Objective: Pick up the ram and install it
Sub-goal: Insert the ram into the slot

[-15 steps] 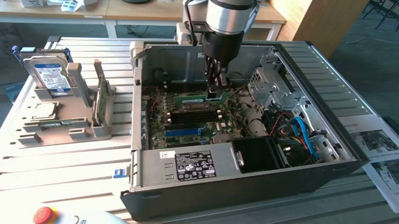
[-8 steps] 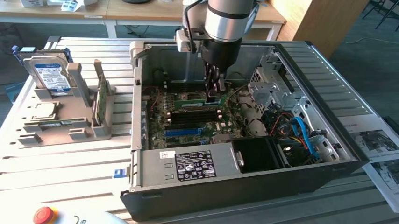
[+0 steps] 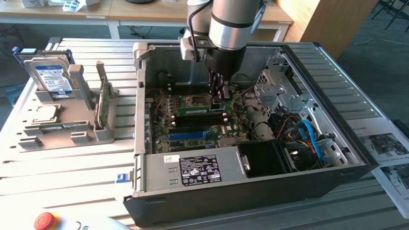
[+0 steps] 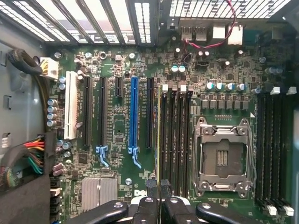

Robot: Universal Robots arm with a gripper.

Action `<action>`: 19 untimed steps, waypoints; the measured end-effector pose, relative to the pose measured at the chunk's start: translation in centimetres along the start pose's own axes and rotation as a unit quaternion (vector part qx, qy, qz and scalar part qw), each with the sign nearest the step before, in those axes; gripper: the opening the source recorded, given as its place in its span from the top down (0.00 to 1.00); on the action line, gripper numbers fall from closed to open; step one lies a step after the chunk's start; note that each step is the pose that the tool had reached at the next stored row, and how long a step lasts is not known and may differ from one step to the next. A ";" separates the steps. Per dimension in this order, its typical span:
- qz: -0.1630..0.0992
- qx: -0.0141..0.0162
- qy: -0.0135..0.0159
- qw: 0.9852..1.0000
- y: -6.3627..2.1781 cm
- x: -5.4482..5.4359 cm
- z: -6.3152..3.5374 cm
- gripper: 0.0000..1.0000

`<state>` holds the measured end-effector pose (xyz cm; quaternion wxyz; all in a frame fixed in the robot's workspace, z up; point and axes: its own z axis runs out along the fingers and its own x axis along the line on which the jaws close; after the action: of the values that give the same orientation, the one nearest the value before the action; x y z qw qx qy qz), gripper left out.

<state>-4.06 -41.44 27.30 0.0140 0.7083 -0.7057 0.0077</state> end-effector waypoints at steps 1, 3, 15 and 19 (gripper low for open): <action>0.000 0.000 0.000 1.000 0.00 0.0 0.18 0.88; 0.000 0.000 0.000 1.000 -0.01 0.0 0.55 0.88; 0.000 0.000 0.000 1.000 -0.03 -0.1 2.73 0.88; 0.000 0.000 0.000 1.000 -0.02 -0.1 3.00 0.88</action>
<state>-4.07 -41.43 24.30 0.0139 0.7083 -0.7058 0.0077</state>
